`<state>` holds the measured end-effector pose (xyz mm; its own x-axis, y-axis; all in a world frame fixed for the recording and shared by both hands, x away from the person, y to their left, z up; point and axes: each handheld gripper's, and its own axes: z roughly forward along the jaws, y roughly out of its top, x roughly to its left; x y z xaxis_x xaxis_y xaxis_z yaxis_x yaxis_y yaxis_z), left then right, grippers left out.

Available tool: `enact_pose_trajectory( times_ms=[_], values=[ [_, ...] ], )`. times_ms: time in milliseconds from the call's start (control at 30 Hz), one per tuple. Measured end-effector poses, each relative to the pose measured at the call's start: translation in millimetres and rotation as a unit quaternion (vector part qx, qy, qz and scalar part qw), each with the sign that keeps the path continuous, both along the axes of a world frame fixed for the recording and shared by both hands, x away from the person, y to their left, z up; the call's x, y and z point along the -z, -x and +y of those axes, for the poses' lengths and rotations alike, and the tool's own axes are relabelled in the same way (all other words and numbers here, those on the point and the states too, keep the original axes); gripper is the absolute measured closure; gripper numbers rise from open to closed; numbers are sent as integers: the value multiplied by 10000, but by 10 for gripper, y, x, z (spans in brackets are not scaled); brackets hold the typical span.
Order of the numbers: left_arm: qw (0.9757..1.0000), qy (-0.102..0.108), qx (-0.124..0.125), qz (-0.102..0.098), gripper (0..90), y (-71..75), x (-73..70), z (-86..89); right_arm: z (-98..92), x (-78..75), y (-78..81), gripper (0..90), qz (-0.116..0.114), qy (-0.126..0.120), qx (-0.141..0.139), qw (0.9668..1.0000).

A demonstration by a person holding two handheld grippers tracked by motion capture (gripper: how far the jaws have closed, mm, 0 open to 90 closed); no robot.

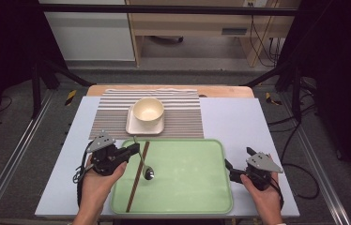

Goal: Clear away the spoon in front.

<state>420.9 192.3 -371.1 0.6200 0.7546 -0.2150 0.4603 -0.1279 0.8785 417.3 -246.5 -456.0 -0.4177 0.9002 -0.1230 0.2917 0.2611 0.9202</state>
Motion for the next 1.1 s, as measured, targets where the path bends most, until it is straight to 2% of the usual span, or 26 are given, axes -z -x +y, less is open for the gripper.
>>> enact_pose_trajectory(
  times_ms=[233, 567, 867, 1000, 1100],
  values=[
    [9998, -130, 146, 49, 894, 81, 14, 24, 7, 0, 5, 102, 7, 20, -6, 10000],
    [9980, -371, 405, 325, 894, 134, 102, -32, 23, 5, -2, 101, 31, 31, -34, 10000],
    [9975, -386, 438, 391, 894, 149, 84, 20, 22, 11, -5, 101, 57, 9, -32, 10000],
    [9965, -487, 505, 460, 894, 155, 76, 41, 28, 15, -9, 101, 62, 18, -35, 10000],
    [9948, -571, 577, 618, 894, 128, 88, 31, 33, 17, -10, 101, 77, 5, -39, 10000]
  ],
)
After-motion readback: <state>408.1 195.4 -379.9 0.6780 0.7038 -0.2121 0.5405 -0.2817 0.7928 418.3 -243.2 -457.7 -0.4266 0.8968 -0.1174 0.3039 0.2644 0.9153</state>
